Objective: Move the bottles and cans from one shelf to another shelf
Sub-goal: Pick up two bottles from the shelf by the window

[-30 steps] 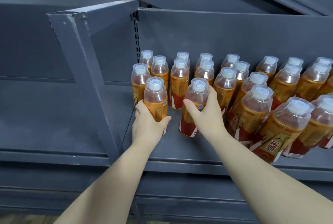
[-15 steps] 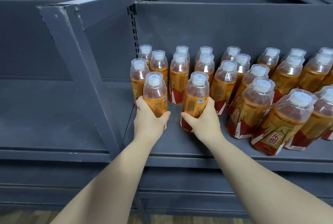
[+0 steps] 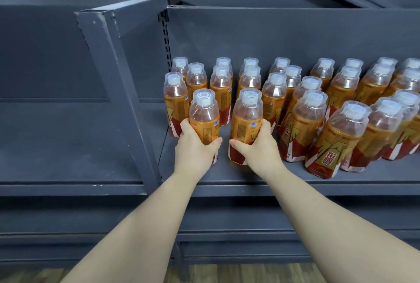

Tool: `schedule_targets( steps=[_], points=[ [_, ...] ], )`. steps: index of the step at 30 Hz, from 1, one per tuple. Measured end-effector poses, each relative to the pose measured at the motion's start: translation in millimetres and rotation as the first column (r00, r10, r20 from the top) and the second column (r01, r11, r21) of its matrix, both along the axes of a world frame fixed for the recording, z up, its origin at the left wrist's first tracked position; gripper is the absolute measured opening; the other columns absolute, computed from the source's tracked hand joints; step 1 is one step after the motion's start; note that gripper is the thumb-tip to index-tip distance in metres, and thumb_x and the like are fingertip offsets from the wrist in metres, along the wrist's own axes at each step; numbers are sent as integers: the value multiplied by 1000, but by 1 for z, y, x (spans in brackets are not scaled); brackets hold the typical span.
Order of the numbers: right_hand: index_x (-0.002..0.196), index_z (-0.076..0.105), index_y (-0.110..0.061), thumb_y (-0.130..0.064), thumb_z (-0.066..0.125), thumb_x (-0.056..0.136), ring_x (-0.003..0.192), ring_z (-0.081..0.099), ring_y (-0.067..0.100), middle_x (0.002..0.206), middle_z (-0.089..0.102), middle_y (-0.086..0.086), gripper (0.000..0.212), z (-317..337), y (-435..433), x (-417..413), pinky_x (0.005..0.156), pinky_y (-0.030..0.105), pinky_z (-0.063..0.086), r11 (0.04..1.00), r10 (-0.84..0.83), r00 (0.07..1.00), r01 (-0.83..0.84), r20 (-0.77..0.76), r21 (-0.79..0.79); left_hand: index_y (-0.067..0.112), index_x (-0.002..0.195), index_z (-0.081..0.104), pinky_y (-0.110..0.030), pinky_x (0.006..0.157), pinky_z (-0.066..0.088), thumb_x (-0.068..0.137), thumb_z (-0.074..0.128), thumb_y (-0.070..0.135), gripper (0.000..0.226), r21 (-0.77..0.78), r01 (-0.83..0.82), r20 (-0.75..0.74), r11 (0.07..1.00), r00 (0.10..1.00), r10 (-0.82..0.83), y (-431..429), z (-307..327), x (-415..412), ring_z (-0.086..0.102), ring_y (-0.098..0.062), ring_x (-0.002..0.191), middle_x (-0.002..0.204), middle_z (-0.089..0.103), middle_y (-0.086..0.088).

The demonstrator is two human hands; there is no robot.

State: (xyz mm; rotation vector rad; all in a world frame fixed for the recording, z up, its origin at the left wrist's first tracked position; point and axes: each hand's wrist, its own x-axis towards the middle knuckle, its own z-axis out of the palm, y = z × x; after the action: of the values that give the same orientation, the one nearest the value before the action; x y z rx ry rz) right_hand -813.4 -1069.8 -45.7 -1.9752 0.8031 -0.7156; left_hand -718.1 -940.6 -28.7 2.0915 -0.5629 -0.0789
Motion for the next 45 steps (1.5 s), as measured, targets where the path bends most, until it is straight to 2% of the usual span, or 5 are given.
schedule_targets(
  steps=[18, 26, 30, 39, 45],
  points=[
    [142, 32, -23, -35, 82, 80, 111, 54, 13, 123, 55, -8, 81, 7, 47, -71, 91, 29, 46, 1000, 26, 1000, -26, 6, 7, 22, 142, 25, -41, 96, 51, 82, 76, 48, 83, -19, 17, 37, 1000, 999, -17, 43, 1, -65, 57, -24, 121, 136, 53, 0],
    [133, 36, -26, -37, 83, 79, 108, 59, 18, 117, 59, -7, 72, 4, 69, -104, 89, 40, 55, 988, 148, 989, -148, 15, 53, 24, 138, 28, -38, 91, 52, 82, 77, 44, 76, -6, -92, 22, 996, 996, 92, 83, 6, -120, 58, -21, 115, 126, 55, 3],
    [137, 34, -25, -34, 81, 82, 104, 56, 15, 115, 56, -9, 73, 1, 92, -114, 71, 23, 46, 970, 230, 973, -230, 17, 72, 23, 136, 30, -37, 90, 53, 82, 78, 44, 75, 27, -159, 28, 987, 987, 158, 110, 5, -138, 59, -20, 110, 122, 56, 4],
    [138, 34, -27, -37, 82, 81, 107, 58, 15, 120, 58, -9, 75, 5, 162, -93, 88, 32, 51, 901, 425, 905, -424, 4, 98, 26, 135, 28, -33, 86, 51, 82, 77, 45, 74, 25, -323, 19, 946, 946, 322, 189, 3, -143, 50, -11, 100, 114, 46, 12],
    [134, 34, -31, -36, 82, 81, 101, 58, 10, 109, 56, -16, 72, 4, 226, -68, 85, 30, 51, 836, 543, 840, -540, -6, 99, 26, 134, 28, -37, 88, 51, 81, 77, 47, 75, 28, -459, 2, 888, 888, 459, 260, -3, -133, 57, -20, 106, 117, 53, 6]
  ],
)
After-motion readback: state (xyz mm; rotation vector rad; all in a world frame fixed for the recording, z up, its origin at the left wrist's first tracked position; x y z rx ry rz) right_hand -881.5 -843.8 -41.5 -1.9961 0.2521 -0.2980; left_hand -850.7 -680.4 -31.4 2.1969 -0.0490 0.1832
